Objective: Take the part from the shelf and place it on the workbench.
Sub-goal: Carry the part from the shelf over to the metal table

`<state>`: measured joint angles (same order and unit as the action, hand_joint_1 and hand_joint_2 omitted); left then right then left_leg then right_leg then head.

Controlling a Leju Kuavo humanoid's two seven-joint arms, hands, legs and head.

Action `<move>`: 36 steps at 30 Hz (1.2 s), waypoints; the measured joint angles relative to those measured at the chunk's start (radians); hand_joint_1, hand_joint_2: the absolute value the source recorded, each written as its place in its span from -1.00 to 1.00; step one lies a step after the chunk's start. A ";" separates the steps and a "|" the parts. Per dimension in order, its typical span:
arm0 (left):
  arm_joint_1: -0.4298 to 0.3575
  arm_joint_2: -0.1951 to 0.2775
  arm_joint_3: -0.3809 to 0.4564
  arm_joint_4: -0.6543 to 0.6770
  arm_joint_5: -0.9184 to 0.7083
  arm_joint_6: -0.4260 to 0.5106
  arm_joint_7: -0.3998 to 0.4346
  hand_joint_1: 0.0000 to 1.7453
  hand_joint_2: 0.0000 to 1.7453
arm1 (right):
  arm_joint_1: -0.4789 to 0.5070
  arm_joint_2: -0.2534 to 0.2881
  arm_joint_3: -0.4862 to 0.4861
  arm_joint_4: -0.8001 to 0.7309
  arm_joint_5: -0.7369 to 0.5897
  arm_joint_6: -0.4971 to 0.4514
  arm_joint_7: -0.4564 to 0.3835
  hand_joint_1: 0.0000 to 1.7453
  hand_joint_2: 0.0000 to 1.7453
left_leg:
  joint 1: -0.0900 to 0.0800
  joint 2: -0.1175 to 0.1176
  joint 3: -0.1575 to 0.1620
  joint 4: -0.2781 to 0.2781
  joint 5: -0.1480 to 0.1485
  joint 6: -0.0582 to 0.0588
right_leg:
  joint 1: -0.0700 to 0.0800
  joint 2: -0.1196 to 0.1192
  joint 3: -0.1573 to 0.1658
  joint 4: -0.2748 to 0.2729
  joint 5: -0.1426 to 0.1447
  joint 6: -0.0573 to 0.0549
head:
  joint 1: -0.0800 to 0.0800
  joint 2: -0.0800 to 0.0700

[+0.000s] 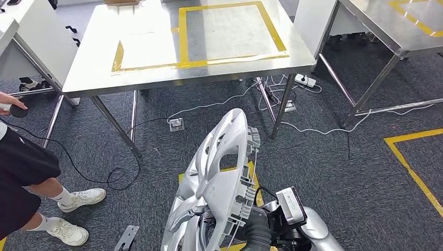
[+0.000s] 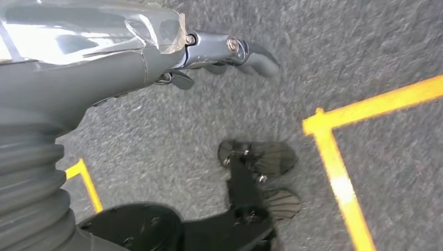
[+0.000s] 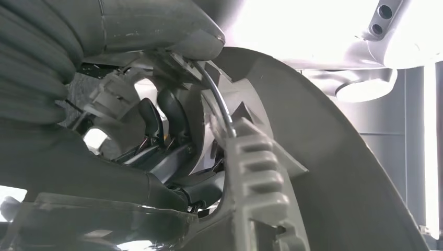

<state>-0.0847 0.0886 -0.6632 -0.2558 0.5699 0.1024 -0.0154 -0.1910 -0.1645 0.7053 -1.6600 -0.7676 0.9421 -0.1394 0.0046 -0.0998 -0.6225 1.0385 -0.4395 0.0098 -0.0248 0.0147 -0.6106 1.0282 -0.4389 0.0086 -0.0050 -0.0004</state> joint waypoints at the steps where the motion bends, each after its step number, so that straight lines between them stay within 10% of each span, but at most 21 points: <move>1: 0.001 0.000 0.000 0.000 0.000 0.001 -0.001 -1.00 1.00 | 0.000 0.000 0.000 -0.001 0.002 0.000 0.000 1.00 1.00 | 0.000 0.025 -0.013 0.029 -0.017 -0.006 | -0.002 -0.007 0.004 -0.001 -0.002 -0.006 | -0.002 0.000; 4: 0.000 -0.002 0.001 -0.002 -0.001 0.003 -0.003 -1.00 1.00 | 0.007 -0.003 -0.002 -0.004 0.006 -0.001 0.001 1.00 1.00 | 0.006 0.085 -0.106 0.205 -0.095 -0.020 | 0.004 -0.030 0.011 -0.001 -0.010 -0.019 | -0.005 0.000; 6: 0.002 -0.003 0.001 -0.003 -0.004 0.002 -0.003 -1.00 1.00 | 0.012 -0.005 -0.004 -0.004 0.005 -0.003 0.001 1.00 1.00 | 0.010 0.094 -0.140 0.256 -0.096 -0.022 | 0.007 -0.042 0.014 -0.001 -0.015 -0.022 | -0.005 0.000; 10: 0.001 0.000 0.004 -0.004 -0.007 0.001 -0.003 -1.00 1.00 | 0.014 -0.005 -0.006 -0.006 -0.004 -0.009 0.003 1.00 1.00 | 0.002 0.112 -0.024 0.032 0.015 0.002 | 0.012 -0.054 0.030 -0.003 -0.024 -0.016 | -0.004 0.000; 15: 0.000 0.004 0.012 -0.008 -0.009 -0.001 -0.004 -1.00 1.00 | 0.015 -0.005 -0.007 -0.009 -0.021 -0.009 0.015 1.00 1.00 | -0.006 0.110 0.013 -0.035 0.025 0.032 | 0.014 -0.058 0.034 -0.007 -0.031 0.007 | -0.004 0.000; 21: -0.001 -0.001 0.024 -0.015 -0.006 -0.004 -0.012 -1.00 1.00 | 0.019 -0.012 -0.010 -0.010 -0.030 -0.007 0.022 1.00 1.00 | 0.000 0.082 0.033 -0.060 0.032 0.041 | 0.007 -0.021 -0.114 0.261 -0.121 0.014 | -0.001 0.000; 25: 0.001 -0.004 0.028 -0.016 -0.004 -0.003 -0.013 -1.00 1.00 | 0.018 -0.014 -0.010 -0.010 -0.036 -0.007 0.026 1.00 1.00 | 0.001 0.061 0.035 -0.042 0.016 0.022 | -0.004 -0.018 -0.021 0.044 -0.018 0.048 | 0.000 0.000; 31: 0.005 -0.003 0.032 -0.017 -0.004 0.001 -0.013 -1.00 1.00 | 0.015 -0.011 -0.011 -0.010 -0.041 -0.007 0.030 1.00 1.00 | 0.006 0.065 0.020 -0.007 -0.013 -0.002 | -0.003 -0.015 0.012 -0.012 0.000 0.005 | -0.002 0.000; 36: 0.006 -0.002 0.032 -0.017 -0.004 0.002 -0.013 -1.00 1.00 | 0.015 -0.009 -0.011 -0.010 -0.042 -0.006 0.031 1.00 1.00 | 0.012 0.090 -0.114 0.251 -0.115 -0.020 | 0.000 -0.018 0.023 -0.013 -0.009 -0.011 | -0.005 0.000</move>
<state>-0.0790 0.0864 -0.6310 -0.2724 0.5657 0.1047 -0.0287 -0.1756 -0.1731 0.6947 -1.6701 -0.8099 0.9361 -0.1080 0.0167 -0.0099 -0.7360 1.2890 -0.5542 -0.0100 -0.0245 -0.0030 -0.5872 1.0152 -0.4478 -0.0022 -0.0095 -0.0004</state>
